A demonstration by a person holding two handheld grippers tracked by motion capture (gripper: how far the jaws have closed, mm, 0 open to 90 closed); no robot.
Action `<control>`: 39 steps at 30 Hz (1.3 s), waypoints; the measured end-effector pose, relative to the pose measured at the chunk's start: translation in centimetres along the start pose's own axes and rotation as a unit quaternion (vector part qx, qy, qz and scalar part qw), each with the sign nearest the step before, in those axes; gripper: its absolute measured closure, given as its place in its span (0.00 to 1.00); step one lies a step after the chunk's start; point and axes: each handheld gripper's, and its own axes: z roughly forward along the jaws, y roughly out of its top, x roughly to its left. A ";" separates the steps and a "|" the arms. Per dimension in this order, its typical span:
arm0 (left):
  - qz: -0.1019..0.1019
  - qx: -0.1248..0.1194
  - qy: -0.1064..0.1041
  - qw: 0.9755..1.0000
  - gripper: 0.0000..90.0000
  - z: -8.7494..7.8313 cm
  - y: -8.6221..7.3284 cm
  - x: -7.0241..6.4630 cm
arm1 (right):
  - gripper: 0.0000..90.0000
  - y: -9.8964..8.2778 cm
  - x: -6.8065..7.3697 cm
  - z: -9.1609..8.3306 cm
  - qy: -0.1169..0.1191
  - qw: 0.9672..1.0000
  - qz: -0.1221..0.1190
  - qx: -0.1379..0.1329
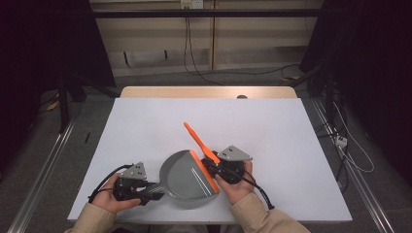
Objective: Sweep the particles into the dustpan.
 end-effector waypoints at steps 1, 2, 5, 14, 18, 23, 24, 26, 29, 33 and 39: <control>0.000 0.001 -0.001 1.000 0.68 0.0 0.0 0.0 | 0.78 0.0 0.1 0.0 0.001 1.000 0.002 0.001; 0.004 0.003 0.000 1.000 0.68 0.0 0.0 0.0 | 0.77 0.0 0.2 0.0 0.000 1.000 0.004 0.000; 0.000 0.000 -0.001 1.000 0.68 0.2 0.1 0.0 | 0.77 0.0 0.4 0.1 0.000 1.000 0.006 0.000; 0.001 0.003 -0.007 1.000 0.68 0.3 0.2 -0.3 | 0.77 -0.1 1.2 0.3 0.002 1.000 0.009 -0.004; -0.002 0.006 -0.009 1.000 0.68 0.3 0.3 -0.7 | 0.77 -0.1 1.1 0.2 0.002 1.000 0.013 -0.004; 0.000 0.013 -0.007 1.000 0.68 0.5 0.4 -0.9 | 0.77 -0.1 1.3 0.3 0.003 1.000 0.017 -0.004; -0.001 0.009 -0.014 1.000 0.68 0.6 0.3 -0.9 | 0.77 -0.2 1.4 0.3 0.002 1.000 0.018 -0.005; 0.002 0.010 -0.017 1.000 0.67 0.7 0.4 -1.0 | 0.77 -0.2 1.5 0.3 0.004 1.000 0.023 -0.006; -0.002 0.009 -0.020 1.000 0.67 0.9 0.5 -1.1 | 0.77 -0.2 1.7 0.4 0.010 0.999 0.036 -0.007; -0.003 0.012 -0.017 1.000 0.67 1.1 0.4 -1.1 | 0.77 -0.1 2.2 0.5 0.008 0.999 0.036 -0.009; -0.006 0.014 -0.021 1.000 0.67 1.2 0.4 -1.0 | 0.77 0.0 2.6 0.6 0.011 0.999 0.045 -0.015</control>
